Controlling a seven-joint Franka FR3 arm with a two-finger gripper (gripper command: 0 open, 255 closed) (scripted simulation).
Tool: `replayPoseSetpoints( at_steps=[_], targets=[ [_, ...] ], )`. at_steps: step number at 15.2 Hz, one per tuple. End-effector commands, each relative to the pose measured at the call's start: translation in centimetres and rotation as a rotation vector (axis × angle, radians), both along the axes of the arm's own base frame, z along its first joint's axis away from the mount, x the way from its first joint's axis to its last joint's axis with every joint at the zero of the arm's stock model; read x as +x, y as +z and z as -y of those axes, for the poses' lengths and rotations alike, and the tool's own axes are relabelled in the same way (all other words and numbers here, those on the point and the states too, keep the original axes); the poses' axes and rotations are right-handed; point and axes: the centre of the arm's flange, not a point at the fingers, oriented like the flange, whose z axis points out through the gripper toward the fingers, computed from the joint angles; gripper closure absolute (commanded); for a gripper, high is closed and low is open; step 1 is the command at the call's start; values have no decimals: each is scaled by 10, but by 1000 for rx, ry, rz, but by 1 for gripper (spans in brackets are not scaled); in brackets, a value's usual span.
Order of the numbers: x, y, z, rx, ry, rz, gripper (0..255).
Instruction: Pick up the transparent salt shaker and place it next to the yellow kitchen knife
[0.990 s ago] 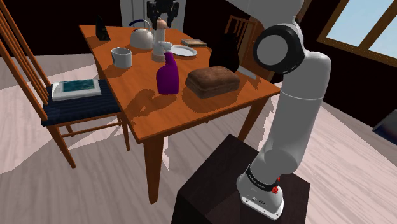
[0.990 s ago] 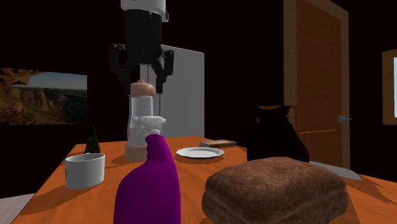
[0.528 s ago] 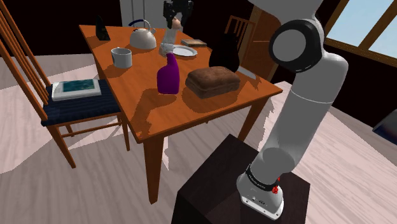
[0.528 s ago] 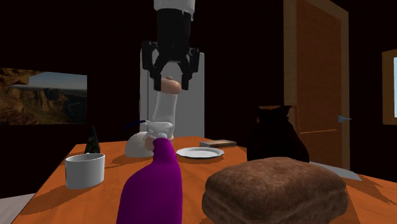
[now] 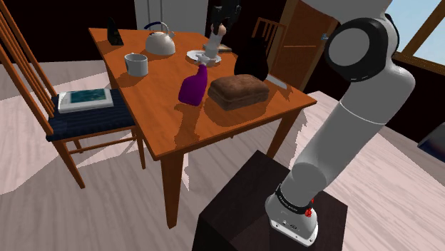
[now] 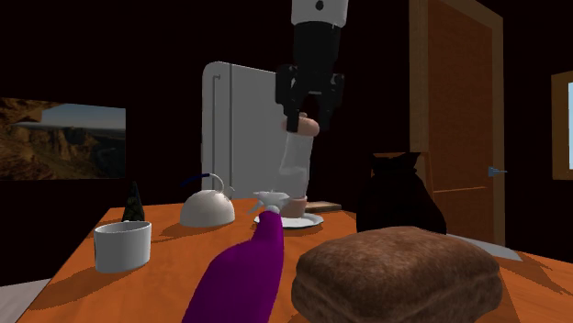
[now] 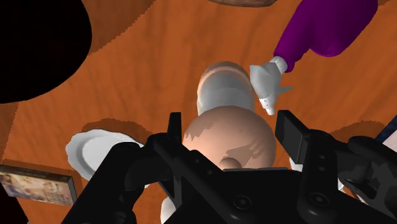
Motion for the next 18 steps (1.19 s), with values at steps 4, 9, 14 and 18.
replayPoseSetpoints(
  at_steps=[4, 9, 14, 18],
  targets=[
    [-38, -2, 55, 0, 2, 0, 255],
    [-74, -2, 110, 0, 2, 0, 255],
    [-110, -2, 165, 0, 2, 0, 255],
    [-139, -2, 209, 0, 2, 0, 255]
  ],
)
